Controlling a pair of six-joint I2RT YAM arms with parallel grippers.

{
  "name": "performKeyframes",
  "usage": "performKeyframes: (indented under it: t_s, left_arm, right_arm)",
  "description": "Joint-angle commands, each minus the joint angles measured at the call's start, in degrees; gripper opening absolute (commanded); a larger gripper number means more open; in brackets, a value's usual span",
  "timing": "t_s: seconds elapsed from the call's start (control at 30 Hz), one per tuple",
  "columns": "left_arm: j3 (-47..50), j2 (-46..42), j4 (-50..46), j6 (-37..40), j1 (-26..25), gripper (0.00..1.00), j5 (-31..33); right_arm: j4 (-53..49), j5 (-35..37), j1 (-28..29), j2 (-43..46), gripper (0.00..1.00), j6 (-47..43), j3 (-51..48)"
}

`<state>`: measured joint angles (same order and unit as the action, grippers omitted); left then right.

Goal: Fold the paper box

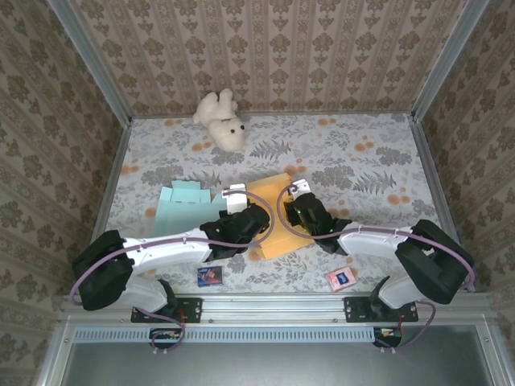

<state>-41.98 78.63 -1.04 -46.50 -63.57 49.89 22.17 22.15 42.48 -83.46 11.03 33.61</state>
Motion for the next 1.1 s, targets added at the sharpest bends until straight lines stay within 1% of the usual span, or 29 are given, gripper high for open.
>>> performKeyframes:
  t_s: [0.0, 0.23, 0.33, 0.4, 0.5, 0.6, 0.67, 0.73, 0.83, 0.9, 0.97, 1.07]
  left_arm:
    - [0.1, -2.3, 2.1, -0.9, 0.1, 0.00, -0.8]
    - [0.3, -3.0, 2.7, -0.5, 0.1, 0.00, -1.9]
    - [0.4, -3.2, 2.4, -0.7, 0.1, 0.00, -1.7]
    - [0.6, -3.5, 1.9, -1.2, 0.1, 0.00, -1.2]
    - [0.4, -3.3, 0.3, -2.6, 0.1, 0.00, 1.3]
    - [-0.2, -2.5, -2.2, -4.3, 0.1, 0.00, 3.8]
    - [-0.5, -1.9, -2.6, -4.7, 0.1, 0.00, 4.4]
    - [-0.6, -1.4, -2.5, -4.8, 0.1, 0.00, 4.4]
    - [-0.8, -1.0, -2.4, -4.8, 0.1, 0.00, 3.8]
    - [-0.9, -1.1, -2.2, -4.7, 0.1, 0.00, 3.6]
    - [-0.8, -1.0, -2.1, -4.7, 0.1, 0.00, 3.8]
    - [-1.0, -0.7, -2.3, -5.1, 0.1, 0.00, 4.3]
  right_arm:
    - [0.8, -0.6, -0.9, -1.8, 0.28, -1.4, 2.0]
    - [2.0, -1.7, -1.3, -3.8, 0.28, -2.3, 3.4]
    - [2.3, -0.7, -1.3, -4.4, 0.24, -2.2, 3.7]
    - [0.9, 3.2, -1.2, -5.0, 0.21, -1.2, 4.4]
    - [-4.8, 13.6, -1.2, -6.1, 0.11, 2.4, 5.9]
    - [-9.6, 21.6, -1.2, -6.7, 0.10, 6.6, 6.6]
    - [-9.8, 23.0, -1.2, -6.3, 0.10, 8.7, 5.7]
    - [-9.2, 21.3, -1.3, -5.9, 0.11, 9.4, 5.1]
    - [-7.9, 15.9, -1.2, -5.1, 0.14, 9.8, 4.7]
    - [-3.0, 9.0, -1.3, -4.1, 0.19, 8.0, 2.8]
    - [-0.1, 3.6, -1.2, -3.0, 0.28, 7.5, 1.5]
    - [0.7, -1.1, -1.2, -1.5, 0.38, 7.8, 0.9]
